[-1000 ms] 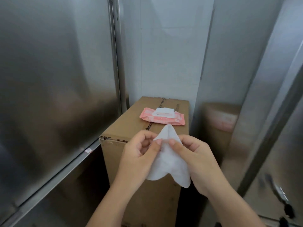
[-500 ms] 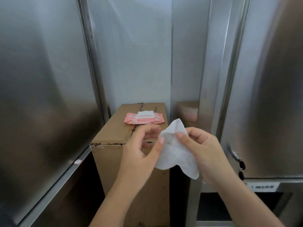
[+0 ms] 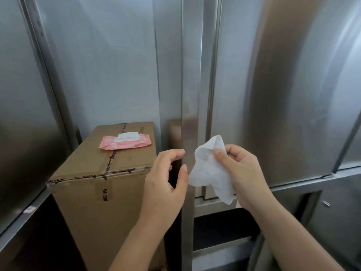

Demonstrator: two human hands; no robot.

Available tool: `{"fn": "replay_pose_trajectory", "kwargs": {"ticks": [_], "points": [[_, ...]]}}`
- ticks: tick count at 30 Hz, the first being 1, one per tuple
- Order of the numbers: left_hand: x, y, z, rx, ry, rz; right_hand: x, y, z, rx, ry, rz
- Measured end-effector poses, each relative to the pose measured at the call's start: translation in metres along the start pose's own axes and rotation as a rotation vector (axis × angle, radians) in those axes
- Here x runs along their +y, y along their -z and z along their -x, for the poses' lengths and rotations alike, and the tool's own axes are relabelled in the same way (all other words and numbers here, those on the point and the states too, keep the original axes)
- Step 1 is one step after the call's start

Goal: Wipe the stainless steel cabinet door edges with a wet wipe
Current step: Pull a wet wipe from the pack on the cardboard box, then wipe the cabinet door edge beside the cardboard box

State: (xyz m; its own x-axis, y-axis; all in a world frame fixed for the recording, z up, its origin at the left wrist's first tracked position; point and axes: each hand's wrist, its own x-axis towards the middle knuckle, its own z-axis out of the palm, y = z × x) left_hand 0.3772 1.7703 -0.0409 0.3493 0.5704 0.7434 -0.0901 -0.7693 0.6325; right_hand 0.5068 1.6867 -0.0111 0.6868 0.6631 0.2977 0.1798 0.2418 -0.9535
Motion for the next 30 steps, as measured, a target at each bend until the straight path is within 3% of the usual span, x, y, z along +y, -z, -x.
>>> {"fn": "replay_pose_trajectory", "kwargs": {"ticks": [5,14,20,24,30], "points": [[0.016,-0.042,-0.023,-0.02,-0.141,-0.08,-0.003,0.049,-0.038,0.092,0.006,-0.063],[0.062,-0.131,-0.116,0.013,-0.388,-0.168,-0.053,0.154,-0.147,0.228,0.22,-0.145],[0.085,-0.158,-0.163,0.039,-0.522,-0.278,-0.111,0.191,-0.205,0.539,0.539,-0.029],[0.1,-0.154,-0.186,0.096,-0.547,-0.386,-0.152,0.173,-0.231,0.764,0.794,0.222],[0.109,-0.131,-0.201,0.241,-0.523,-0.493,-0.162,0.09,-0.243,0.573,0.944,0.464]]}}
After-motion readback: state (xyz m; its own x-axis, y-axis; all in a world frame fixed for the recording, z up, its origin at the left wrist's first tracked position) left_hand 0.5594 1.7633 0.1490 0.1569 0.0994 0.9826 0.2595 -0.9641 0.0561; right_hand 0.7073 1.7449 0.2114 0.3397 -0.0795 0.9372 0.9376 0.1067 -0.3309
